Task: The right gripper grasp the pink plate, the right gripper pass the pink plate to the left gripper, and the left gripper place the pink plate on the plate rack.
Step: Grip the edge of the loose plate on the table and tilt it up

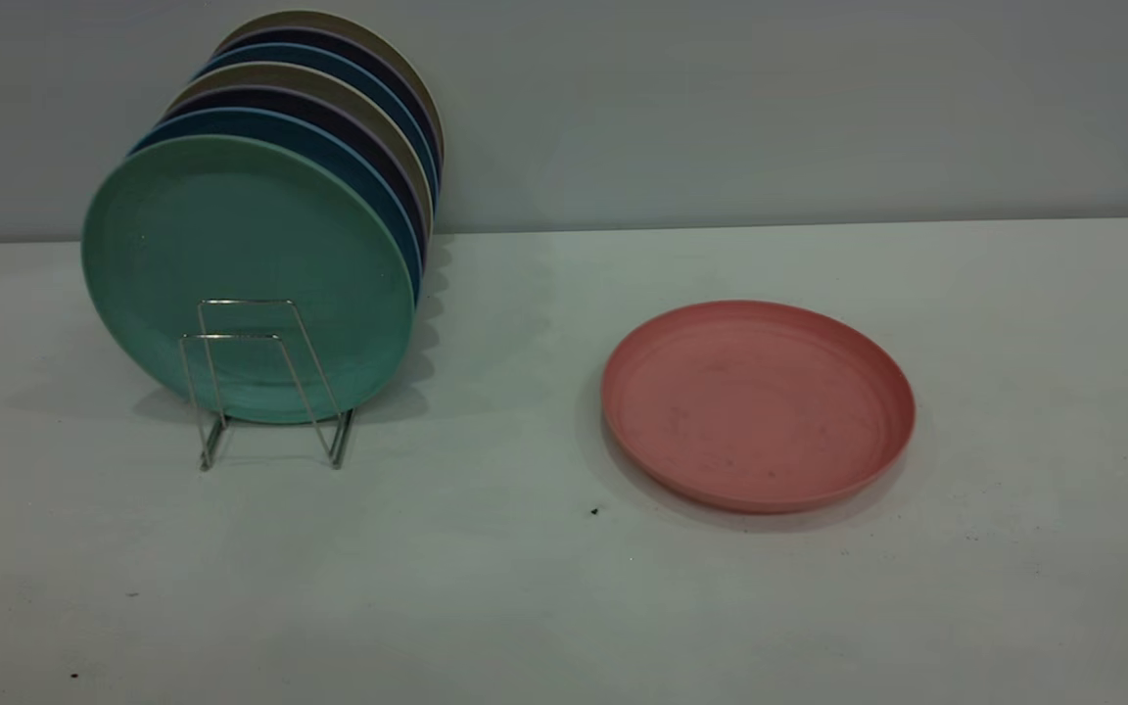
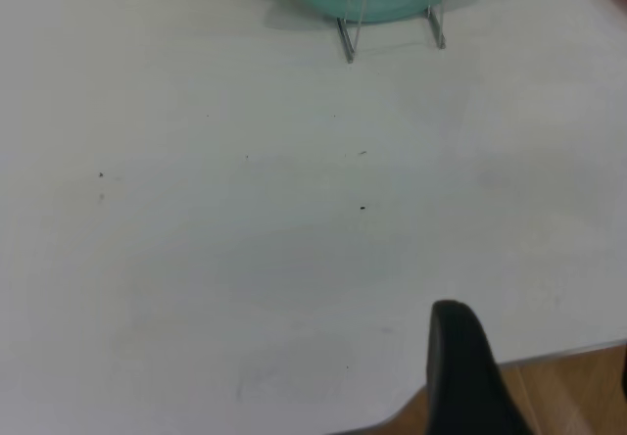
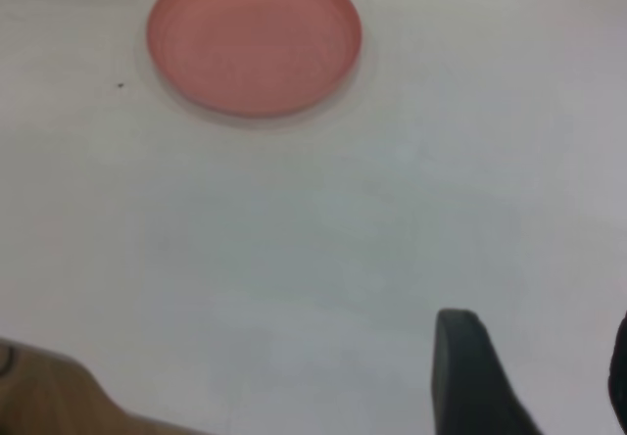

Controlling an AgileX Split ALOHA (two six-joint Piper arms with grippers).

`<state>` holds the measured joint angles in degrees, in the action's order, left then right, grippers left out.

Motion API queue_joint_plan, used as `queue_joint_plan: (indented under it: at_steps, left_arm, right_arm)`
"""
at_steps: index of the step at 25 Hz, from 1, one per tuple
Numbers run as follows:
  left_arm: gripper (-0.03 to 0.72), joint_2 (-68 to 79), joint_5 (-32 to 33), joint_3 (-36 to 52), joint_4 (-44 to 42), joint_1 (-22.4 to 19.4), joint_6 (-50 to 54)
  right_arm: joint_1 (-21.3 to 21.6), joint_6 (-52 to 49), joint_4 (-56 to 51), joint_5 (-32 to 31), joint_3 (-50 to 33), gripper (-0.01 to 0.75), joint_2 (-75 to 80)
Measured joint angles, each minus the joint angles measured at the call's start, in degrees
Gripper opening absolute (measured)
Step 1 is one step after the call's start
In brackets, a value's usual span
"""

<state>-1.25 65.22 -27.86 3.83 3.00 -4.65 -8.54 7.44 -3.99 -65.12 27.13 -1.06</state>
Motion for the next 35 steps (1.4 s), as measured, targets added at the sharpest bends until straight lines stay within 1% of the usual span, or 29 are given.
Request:
queue_joint_plan:
  at_steps: [35]
  left_arm:
    - [0.419, 0.00, -0.16, 0.00, 0.00, 0.00, 0.12]
  right_arm:
    - [0.00, 0.00, -0.85, 0.00, 0.00, 0.363, 0.00]
